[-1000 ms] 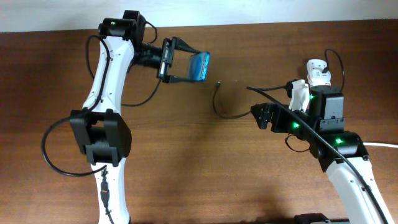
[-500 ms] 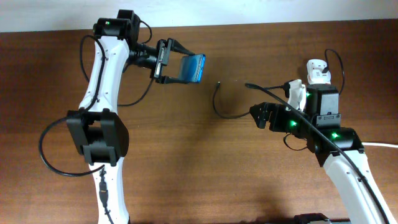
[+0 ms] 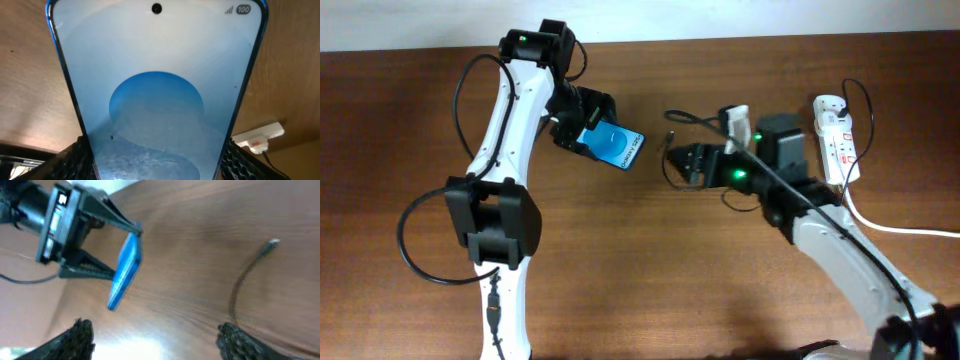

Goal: Plug charger to phone and switch on socket

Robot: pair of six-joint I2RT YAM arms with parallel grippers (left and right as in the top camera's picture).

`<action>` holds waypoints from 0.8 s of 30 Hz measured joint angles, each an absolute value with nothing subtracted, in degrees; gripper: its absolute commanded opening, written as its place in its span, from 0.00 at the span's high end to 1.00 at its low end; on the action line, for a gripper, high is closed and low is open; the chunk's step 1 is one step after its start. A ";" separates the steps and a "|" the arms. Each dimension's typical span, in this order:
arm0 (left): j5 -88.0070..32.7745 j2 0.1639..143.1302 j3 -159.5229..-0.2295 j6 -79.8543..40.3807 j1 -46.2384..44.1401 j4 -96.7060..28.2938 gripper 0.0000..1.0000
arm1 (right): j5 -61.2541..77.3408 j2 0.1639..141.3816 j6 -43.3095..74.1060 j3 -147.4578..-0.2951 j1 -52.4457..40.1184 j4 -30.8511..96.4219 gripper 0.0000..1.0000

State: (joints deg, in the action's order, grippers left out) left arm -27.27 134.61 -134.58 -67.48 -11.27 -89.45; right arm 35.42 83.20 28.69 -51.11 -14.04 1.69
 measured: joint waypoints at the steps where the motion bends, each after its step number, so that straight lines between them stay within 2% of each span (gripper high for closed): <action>1: -27.00 134.61 -134.58 -67.92 -11.31 -89.58 1.00 | 35.00 84.27 30.46 -51.13 -15.16 0.25 0.35; 5: -26.24 134.61 -134.58 -70.13 -12.29 -89.56 1.00 | 30.59 86.94 37.58 -51.11 -19.14 -3.03 0.38; 11: -23.94 134.61 -134.58 -71.94 -17.37 -88.90 1.00 | 28.45 87.72 41.93 -51.11 -22.39 -5.96 0.48; 20: -23.73 134.61 -134.58 -73.21 -19.31 -88.49 1.00 | 24.34 88.09 46.85 -51.11 -23.90 -4.64 0.49; 24: -23.49 134.61 -134.58 -73.56 -20.64 -88.40 1.00 | 22.72 88.25 47.68 -51.11 -23.90 -4.23 0.53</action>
